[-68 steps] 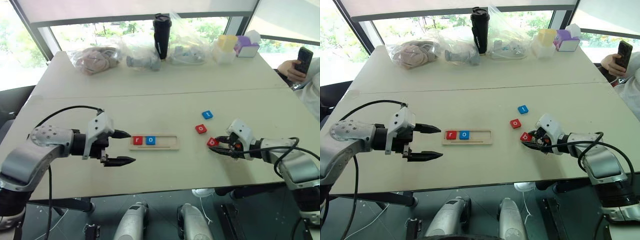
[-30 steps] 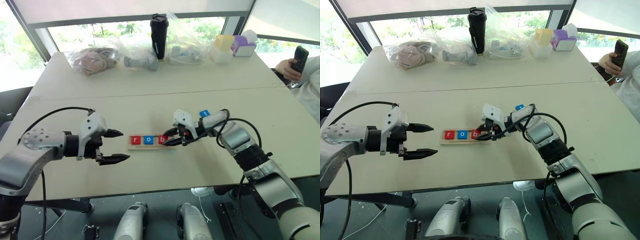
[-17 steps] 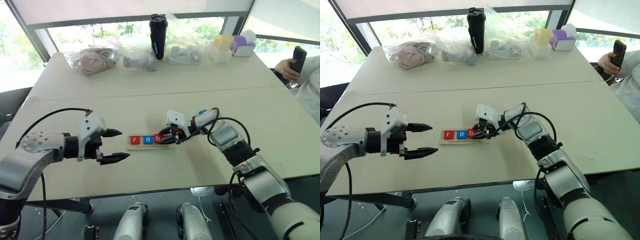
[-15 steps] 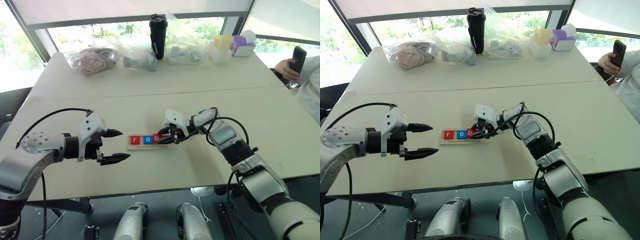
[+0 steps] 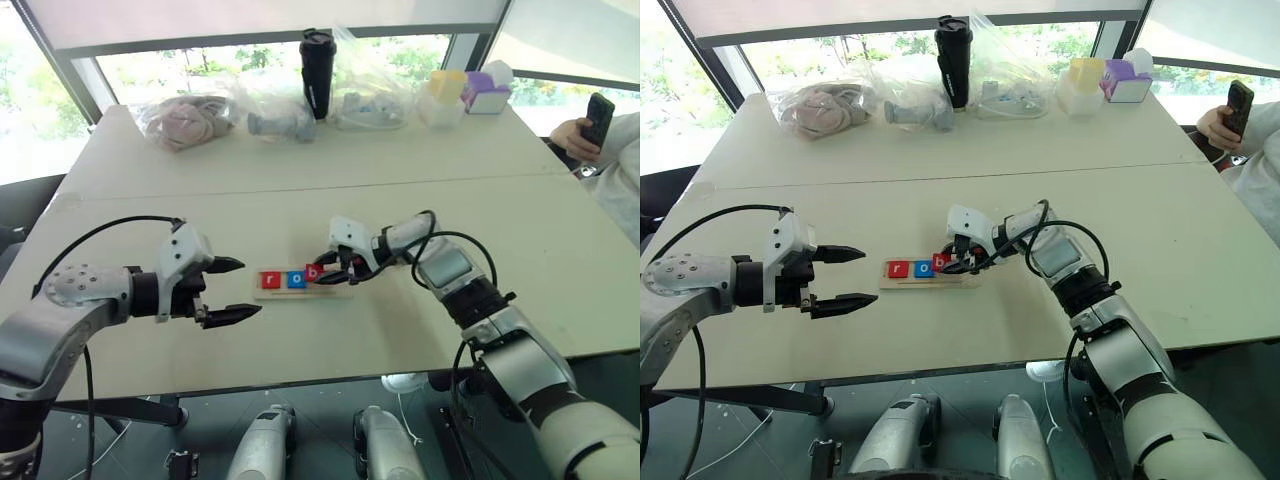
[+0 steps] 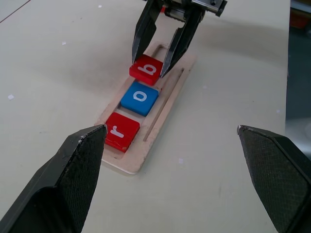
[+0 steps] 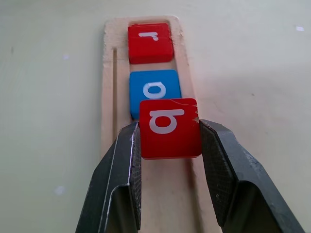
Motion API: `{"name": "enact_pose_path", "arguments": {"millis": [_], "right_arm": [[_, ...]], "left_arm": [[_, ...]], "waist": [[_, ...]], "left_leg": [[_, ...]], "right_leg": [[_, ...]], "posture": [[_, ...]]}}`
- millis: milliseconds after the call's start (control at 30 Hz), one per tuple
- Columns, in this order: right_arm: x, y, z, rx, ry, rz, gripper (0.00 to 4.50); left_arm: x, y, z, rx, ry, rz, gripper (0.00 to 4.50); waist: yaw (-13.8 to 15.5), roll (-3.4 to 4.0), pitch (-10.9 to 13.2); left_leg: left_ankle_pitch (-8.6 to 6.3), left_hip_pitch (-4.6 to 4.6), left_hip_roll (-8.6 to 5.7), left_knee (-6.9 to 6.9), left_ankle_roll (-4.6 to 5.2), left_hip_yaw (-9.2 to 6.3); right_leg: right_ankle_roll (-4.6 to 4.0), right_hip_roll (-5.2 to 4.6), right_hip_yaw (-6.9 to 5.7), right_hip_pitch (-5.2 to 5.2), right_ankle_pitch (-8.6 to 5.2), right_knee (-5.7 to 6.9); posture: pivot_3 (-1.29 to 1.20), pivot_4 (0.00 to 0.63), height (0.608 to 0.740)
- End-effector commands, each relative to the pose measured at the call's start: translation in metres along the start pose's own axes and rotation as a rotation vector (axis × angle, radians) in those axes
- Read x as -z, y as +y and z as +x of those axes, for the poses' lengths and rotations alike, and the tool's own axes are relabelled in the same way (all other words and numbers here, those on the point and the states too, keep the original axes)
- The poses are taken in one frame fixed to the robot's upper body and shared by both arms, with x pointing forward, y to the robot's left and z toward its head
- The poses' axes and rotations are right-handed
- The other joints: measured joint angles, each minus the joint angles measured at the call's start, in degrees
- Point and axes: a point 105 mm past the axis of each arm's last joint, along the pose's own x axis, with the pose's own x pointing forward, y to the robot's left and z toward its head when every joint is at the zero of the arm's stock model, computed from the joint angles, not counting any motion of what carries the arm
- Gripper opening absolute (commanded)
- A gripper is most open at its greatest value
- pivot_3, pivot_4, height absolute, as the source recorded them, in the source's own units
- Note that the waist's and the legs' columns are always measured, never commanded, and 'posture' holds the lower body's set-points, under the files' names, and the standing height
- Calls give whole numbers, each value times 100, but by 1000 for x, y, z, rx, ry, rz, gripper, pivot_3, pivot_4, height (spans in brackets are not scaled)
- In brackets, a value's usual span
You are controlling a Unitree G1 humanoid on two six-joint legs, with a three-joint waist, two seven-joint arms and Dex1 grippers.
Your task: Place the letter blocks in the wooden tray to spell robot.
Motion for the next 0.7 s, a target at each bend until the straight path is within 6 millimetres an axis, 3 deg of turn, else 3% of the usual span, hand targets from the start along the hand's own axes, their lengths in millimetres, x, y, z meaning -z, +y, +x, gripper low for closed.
{"name": "enact_pose_path", "arguments": {"millis": [33,700], "right_arm": [[-16,-4,-9,21,-28,-62,1151],[-6,10,14,-37,18,-65,1151]], "left_arm": [[-12,0,-3,-7,-32,34,4500],[-16,3,-5,-21,-40,38,4500]], "waist": [[-4,0,0],[-5,0,0]], "left_leg": [[0,0,0,0,0,0],[1,2,2,0,0,1]], "right_leg": [[0,0,0,0,0,0],[0,2,2,0,0,2]], "posture": [[0,150,740],[0,150,740]]}}
